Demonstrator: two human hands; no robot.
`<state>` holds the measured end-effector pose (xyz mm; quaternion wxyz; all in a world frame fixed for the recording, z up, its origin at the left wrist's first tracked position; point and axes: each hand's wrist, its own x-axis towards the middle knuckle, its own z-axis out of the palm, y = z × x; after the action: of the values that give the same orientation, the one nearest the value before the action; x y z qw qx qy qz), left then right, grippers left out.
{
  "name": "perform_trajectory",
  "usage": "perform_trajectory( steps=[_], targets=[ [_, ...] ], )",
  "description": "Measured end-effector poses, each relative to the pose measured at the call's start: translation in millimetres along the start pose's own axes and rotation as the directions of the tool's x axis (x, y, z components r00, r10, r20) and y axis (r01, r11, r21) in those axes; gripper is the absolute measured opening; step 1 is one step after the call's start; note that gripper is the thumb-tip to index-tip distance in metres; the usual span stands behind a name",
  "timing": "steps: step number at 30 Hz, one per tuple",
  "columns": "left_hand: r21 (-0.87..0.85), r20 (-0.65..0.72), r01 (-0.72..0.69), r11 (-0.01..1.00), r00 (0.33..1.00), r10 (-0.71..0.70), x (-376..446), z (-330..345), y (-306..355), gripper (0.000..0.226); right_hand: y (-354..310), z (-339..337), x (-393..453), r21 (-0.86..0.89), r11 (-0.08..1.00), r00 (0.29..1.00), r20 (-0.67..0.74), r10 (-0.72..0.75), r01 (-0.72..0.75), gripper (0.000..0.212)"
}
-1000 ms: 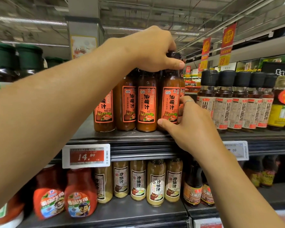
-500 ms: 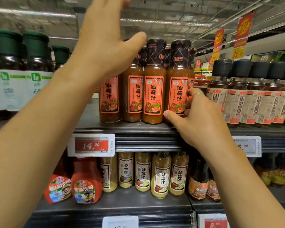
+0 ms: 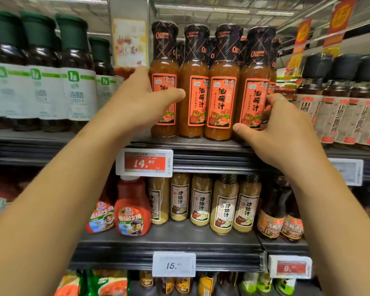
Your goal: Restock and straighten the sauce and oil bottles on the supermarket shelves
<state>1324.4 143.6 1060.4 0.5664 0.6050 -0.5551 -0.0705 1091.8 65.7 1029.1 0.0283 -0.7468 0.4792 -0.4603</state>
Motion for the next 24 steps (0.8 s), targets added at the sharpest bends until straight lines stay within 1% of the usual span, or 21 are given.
perform_trajectory(
  steps=[2, 4, 7, 9, 13, 17, 24],
  targets=[
    [-0.003, 0.007, -0.007, 1.000, 1.000, 0.007, -0.8, -0.4, -2.4, 0.077, -0.4, -0.1, -0.5, -0.009, 1.000, 1.000, -0.002, -0.003, 0.003, 0.059],
    [-0.026, 0.023, -0.007, 1.000, 1.000, 0.008, -1.3, -1.0, -5.3, 0.076, -0.9, -0.3, -1.4, -0.010, 1.000, 1.000, 0.000, -0.004, 0.004, 0.057],
    [-0.052, 0.051, -0.015, 0.999, 0.999, 0.018, -1.7, -1.8, -9.8, 0.066, -2.7, 0.2, -3.1, -0.004, 1.000, 1.000, 0.001, 0.000, 0.000, 0.055],
    [-0.070, 0.070, -0.006, 0.998, 0.997, 0.011, -3.1, -3.4, -13.4, 0.066, -3.9, 1.4, -4.4, -0.014, 1.000, 1.000, -0.012, 0.001, -0.001, 0.054],
    [-0.033, 0.120, 0.008, 0.999, 0.993, -0.004, -5.9, -8.9, -20.7, 0.056, -7.4, 2.6, -5.9, -0.026, 0.999, 1.000, -0.015, 0.022, -0.023, 0.055],
    [-0.004, 0.146, 0.015, 1.000, 0.989, -0.014, -4.0, -10.7, -21.5, 0.063, -12.0, 1.9, -8.2, -0.048, 0.997, 0.998, -0.020, 0.054, -0.055, 0.055],
    [-0.076, 0.157, 0.051, 0.996, 0.987, -0.038, -1.2, -6.4, -27.3, 0.070, -9.8, 2.5, -9.2, -0.045, 0.998, 0.999, -0.016, 0.045, -0.046, 0.056]
  ],
)
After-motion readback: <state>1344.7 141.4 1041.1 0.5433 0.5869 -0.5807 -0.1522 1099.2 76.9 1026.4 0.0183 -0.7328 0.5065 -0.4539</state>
